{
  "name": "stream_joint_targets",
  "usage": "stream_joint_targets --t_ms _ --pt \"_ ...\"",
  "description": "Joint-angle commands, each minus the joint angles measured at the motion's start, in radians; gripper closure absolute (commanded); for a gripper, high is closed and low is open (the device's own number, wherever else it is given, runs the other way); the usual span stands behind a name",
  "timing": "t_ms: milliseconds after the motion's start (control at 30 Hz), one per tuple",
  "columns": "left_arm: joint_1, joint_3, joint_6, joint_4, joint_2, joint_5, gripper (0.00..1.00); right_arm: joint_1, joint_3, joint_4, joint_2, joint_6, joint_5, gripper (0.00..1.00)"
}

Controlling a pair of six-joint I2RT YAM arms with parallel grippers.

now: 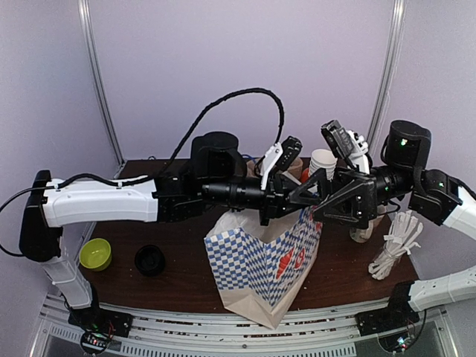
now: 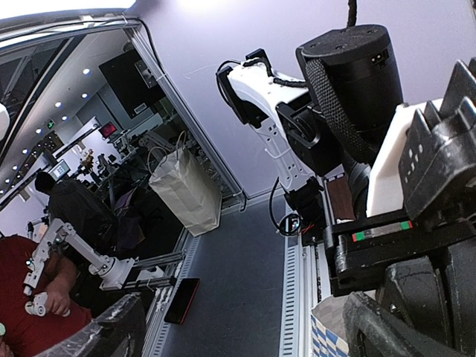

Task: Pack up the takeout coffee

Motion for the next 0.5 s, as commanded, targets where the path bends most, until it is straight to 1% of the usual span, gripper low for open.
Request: stream_joint_targets --t_ms 0,100,167,233,333,467 --pt "0.022 -0.024 -0.003 -0.033 -0.038 -0.099 1.00 -0.006 0.029 0.064 -0.042 0.033 -0.021 0.02" --pt "0.027 -0.028 -0.010 -0.045 -0.036 -0.141 1.00 -0.005 0.015 0.145 -0.056 0.092 -0.025 0.02" --pt "0.029 -0.029 -0.012 -0.050 -0.033 -0.152 1.00 -0.005 0.018 0.152 -0.071 0.092 0.028 0.02" --pt "0.029 -0.030 -0.011 -0.046 -0.029 -0.134 1.00 -0.005 0.010 0.192 -0.083 0.116 0.069 0.02" --pt "0.029 -0.026 -0.012 -0.038 -0.018 -0.095 1.00 -0.005 -0.036 0.306 -0.108 0.192 0.164 0.02" --pt "0.029 -0.016 -0.016 -0.035 -0.003 -0.075 1.00 -0.006 -0.089 0.492 -0.109 0.290 0.197 0.02"
